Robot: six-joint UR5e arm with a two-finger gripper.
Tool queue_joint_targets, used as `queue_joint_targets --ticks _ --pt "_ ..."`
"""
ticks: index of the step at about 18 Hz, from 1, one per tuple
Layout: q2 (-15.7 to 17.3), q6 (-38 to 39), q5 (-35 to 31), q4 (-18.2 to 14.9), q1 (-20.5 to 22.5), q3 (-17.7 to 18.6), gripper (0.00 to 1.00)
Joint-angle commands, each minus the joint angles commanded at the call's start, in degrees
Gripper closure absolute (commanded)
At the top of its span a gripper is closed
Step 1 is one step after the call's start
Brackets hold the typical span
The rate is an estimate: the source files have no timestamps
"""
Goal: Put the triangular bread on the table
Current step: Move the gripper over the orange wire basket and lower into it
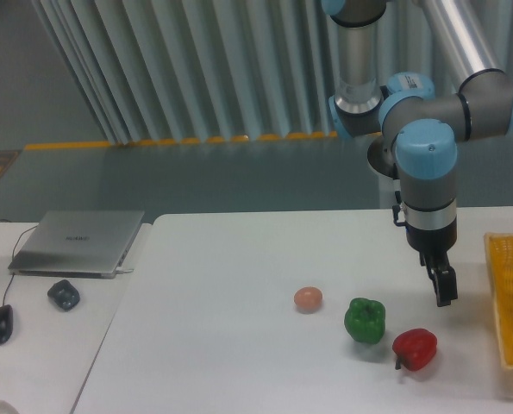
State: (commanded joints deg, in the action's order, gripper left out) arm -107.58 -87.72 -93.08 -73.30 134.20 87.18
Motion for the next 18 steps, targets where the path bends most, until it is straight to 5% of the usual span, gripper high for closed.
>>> queue_joint_targets --ticks 8,18 --pt "1.3 0.8 4.0 8.2 3.5 4.8 0.00" --pt "3.1 0.8 3.5 8.3 12.2 1.8 0.00"
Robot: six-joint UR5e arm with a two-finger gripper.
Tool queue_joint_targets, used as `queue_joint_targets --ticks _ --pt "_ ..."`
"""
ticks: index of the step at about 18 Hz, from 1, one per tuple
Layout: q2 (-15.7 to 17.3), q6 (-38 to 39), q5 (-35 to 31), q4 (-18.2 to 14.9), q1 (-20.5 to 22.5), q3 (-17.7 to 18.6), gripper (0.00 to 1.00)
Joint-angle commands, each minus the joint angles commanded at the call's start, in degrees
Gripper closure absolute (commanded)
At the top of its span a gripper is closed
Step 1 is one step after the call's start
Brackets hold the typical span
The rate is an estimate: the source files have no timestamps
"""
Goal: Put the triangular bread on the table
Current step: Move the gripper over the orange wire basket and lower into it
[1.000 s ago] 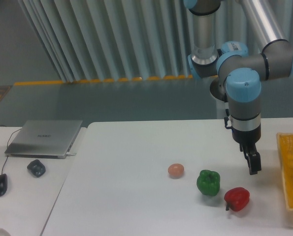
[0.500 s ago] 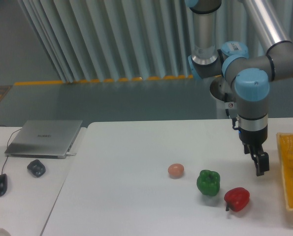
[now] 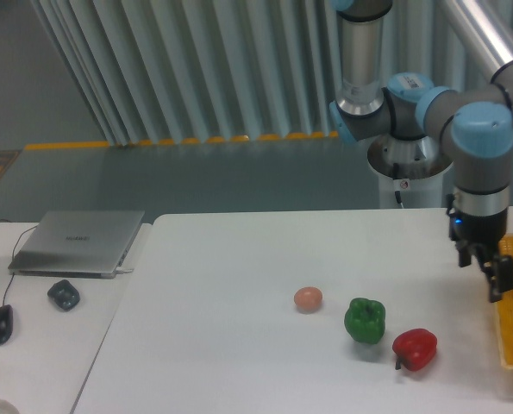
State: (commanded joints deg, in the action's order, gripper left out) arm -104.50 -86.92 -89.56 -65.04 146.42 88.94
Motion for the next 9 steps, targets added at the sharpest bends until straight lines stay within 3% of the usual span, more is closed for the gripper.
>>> queue_joint_targets --ticks 5,9 --pt "-1.4 8.2 0.0 0.3 1.1 -0.9 0.00" --pt "-2.9 15.5 0.9 2.5 3.3 -0.9 0.00"
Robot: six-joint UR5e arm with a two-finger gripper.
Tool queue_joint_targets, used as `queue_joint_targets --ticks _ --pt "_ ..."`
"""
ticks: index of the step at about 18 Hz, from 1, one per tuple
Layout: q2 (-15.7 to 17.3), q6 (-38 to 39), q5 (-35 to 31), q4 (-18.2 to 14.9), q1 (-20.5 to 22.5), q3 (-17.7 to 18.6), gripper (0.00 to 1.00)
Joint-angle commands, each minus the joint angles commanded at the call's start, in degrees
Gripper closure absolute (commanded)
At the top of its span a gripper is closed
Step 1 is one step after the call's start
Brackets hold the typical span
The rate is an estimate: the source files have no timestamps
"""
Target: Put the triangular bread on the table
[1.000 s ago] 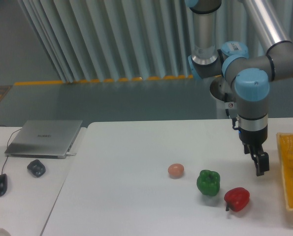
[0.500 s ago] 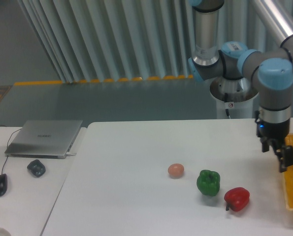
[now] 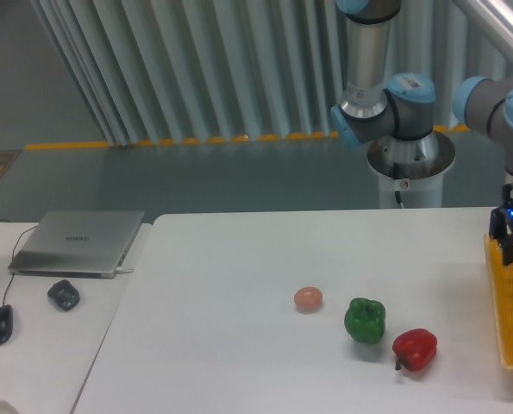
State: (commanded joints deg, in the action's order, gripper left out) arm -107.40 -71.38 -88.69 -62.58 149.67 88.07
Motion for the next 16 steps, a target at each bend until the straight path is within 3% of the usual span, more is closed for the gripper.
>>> queue_joint_targets --ticks 4,6,9,16 --pt "-1.2 1.0 2.9 0.7 3.3 0.0 0.00" --pt "-2.5 1.2 2.9 4.0 4.1 0.3 0.00" --pt "-5.3 3.4 2.8 6.1 4.2 -0.3 0.00" --pt "-8.5 3.4 2.6 6.3 5.4 -2.3 0.00"
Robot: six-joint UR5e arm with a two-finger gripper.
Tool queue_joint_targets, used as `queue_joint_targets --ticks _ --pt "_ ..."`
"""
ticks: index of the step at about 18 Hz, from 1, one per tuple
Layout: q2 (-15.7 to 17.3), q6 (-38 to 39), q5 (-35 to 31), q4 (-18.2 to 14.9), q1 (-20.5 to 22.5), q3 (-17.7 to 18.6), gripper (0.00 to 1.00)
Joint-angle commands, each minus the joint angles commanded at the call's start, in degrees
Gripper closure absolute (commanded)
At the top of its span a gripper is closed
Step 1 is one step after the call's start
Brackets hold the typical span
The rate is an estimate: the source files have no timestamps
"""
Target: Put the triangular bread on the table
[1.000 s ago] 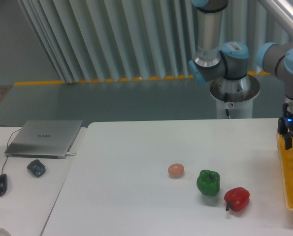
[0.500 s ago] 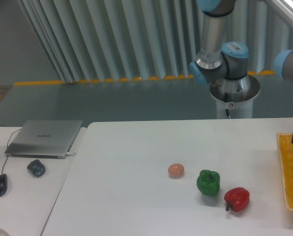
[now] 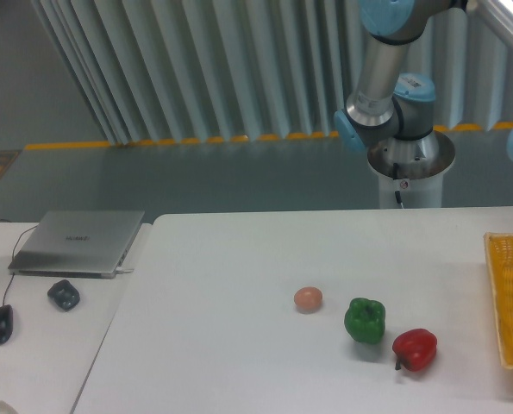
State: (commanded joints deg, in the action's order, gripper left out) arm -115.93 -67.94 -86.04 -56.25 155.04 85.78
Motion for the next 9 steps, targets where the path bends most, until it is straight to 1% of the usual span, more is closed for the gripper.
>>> queue_joint_targets --ticks 5,9 --pt "-0.5 0.8 -0.1 -0.1 -0.3 1.4 0.00" --pt "-1.2 1.5 0.0 -0.3 -0.1 1.4 0.00"
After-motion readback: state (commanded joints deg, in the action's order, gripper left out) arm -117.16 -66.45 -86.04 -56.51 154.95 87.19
